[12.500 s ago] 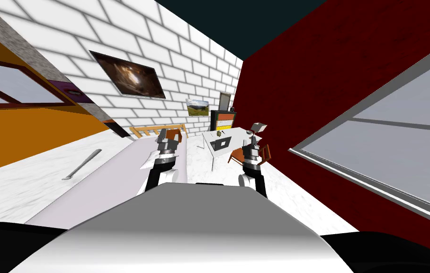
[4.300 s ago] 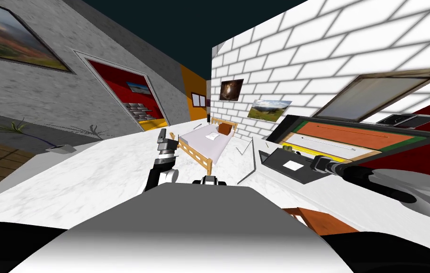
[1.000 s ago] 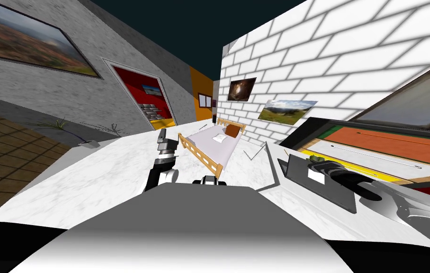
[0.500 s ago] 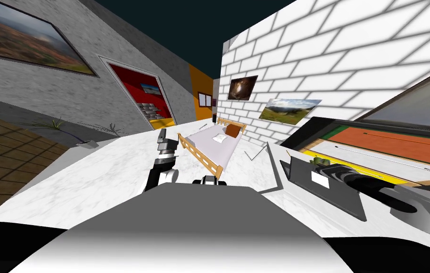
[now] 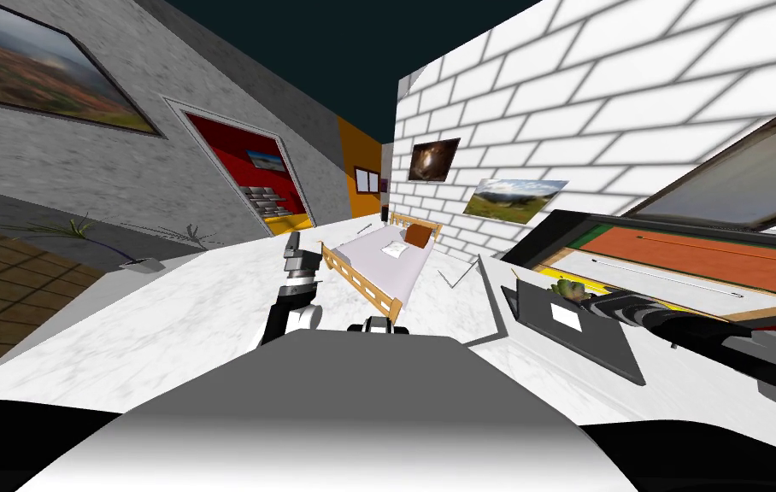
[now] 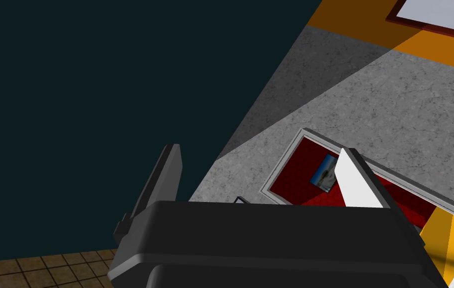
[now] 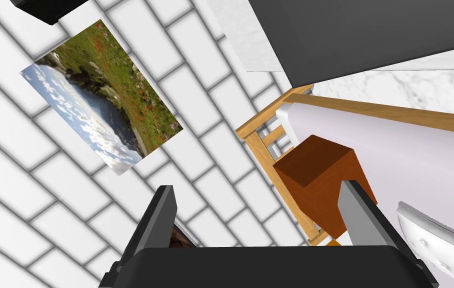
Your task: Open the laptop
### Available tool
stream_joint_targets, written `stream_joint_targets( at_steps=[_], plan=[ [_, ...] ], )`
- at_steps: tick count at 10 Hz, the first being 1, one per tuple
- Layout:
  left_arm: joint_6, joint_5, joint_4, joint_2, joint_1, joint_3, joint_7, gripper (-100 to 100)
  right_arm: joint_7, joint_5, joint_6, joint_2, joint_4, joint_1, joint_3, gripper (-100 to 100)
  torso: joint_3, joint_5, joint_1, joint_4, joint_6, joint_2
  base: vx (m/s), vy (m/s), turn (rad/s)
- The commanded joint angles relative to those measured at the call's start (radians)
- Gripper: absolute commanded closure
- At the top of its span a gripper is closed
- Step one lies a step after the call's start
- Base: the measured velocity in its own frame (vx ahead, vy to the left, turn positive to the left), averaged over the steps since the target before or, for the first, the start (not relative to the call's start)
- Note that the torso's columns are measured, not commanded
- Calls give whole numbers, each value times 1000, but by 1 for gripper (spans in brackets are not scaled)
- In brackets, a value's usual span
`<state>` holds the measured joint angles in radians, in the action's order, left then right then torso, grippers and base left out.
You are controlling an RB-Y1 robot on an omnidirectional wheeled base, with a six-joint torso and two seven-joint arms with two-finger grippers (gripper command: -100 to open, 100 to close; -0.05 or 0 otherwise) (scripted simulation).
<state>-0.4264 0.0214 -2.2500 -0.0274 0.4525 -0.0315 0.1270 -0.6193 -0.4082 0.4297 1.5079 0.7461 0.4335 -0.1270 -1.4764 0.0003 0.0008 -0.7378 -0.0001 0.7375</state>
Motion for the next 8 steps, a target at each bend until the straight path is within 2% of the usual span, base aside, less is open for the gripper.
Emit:
stream_joint_targets(
  at_steps=[1, 2, 3, 8],
  plan=[
    [0, 0, 0, 0, 0, 0, 0, 0, 33, 6, 43, 50, -26, -7, 12, -100, 0, -1, -1, 0, 0, 0, 11, 25, -73],
    [0, 0, 0, 0, 0, 0, 0, 0, 22, 10, 31, 39, -11, 16, -6, -100, 1, 0, -1, 0, 0, 1, 3, 10, -23],
    [0, 0, 0, 0, 0, 0, 0, 0, 26, 12, 31, 42, -7, 22, -9, 0, 1, -1, -2, 0, 0, 1, 0, 0, 0],
    [0, 0, 0, 0, 0, 0, 0, 0, 26, 12, 31, 42, -8, 21, -9, 0, 0, 0, -1, 0, 0, 0, 0, 0, 0]
  ],
)
